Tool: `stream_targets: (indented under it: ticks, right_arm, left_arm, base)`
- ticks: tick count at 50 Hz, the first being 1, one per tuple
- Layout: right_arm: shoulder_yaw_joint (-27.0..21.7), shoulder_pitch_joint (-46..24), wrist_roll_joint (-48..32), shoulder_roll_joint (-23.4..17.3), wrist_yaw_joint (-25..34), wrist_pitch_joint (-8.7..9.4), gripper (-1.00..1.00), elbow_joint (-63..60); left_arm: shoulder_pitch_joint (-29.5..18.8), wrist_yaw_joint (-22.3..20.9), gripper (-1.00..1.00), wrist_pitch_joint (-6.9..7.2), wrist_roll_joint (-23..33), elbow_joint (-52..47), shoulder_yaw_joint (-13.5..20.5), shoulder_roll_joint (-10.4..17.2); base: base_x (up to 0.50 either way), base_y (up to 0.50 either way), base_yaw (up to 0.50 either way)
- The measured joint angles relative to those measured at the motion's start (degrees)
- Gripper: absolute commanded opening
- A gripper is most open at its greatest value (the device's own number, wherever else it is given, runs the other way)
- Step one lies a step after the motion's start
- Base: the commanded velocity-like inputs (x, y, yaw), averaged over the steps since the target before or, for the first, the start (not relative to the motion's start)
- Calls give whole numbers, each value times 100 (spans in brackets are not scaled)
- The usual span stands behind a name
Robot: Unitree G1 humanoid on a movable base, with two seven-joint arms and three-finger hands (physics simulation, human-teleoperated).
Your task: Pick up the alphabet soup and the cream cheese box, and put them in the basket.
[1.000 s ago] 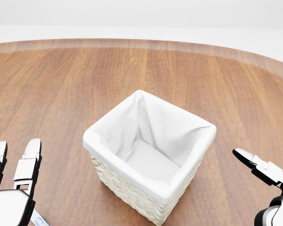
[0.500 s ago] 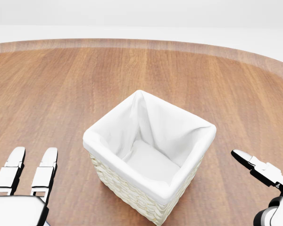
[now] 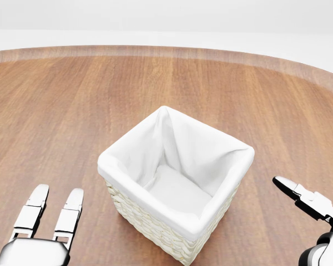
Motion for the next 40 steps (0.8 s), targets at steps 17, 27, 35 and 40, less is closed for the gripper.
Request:
stream_targets:
  ticks: [17,27,35,40]
  right_arm:
    - [-8,-6,7,-4,0,0,100,-2]
    - [-6,-6,7,-5,0,0,100,6]
    - [-5,1,0,-1,0,0,100,4]
    - [-4,8,-2,1,0,0,100,-3]
  left_arm:
    - [-124,237,100,0,130,632,-180,168]
    - [-225,496,100,0,146,1124,-271,245]
    - [-347,767,100,0,132,1602,-342,300]
    - [-405,894,100,0,93,1830,-369,338]
  base:
    - [0,0,0]
    - [0,0,0]
    - [0,0,0]
    - [0,0,0]
